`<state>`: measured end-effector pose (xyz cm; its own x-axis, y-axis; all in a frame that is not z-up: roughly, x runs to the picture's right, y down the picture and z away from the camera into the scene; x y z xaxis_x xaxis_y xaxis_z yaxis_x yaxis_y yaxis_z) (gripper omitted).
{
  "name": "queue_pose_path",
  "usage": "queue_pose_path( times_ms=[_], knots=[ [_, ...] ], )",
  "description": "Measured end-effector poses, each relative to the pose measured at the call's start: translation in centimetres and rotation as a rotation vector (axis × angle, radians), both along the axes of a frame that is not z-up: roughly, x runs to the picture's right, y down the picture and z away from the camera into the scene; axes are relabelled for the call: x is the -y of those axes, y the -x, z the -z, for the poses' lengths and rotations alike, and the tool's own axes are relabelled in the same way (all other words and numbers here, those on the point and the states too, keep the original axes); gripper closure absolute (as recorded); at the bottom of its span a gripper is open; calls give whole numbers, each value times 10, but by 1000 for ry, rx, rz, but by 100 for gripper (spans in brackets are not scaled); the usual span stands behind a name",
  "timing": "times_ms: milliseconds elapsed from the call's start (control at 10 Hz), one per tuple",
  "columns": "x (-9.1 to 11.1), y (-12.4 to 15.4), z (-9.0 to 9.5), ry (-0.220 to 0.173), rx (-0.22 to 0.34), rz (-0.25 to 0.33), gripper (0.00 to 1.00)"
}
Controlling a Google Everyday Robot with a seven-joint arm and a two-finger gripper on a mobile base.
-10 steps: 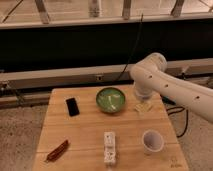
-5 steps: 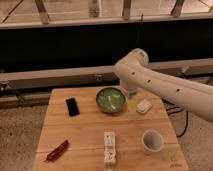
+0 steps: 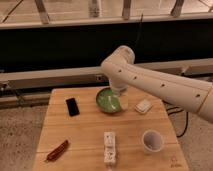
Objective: Place the eraser in the ceramic cup
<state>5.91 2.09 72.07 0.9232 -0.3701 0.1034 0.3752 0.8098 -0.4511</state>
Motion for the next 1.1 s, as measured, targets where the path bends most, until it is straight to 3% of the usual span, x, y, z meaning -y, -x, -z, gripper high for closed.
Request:
queue_pose_path(
  times_ms=[300, 700, 1000, 1100],
  knots=[
    [6, 9, -2, -4, 20, 40, 20],
    [17, 52, -7, -10, 86, 122, 20],
    [19, 57, -9, -2, 118, 166, 20],
    [19, 72, -12, -1, 147, 186, 20]
  ],
)
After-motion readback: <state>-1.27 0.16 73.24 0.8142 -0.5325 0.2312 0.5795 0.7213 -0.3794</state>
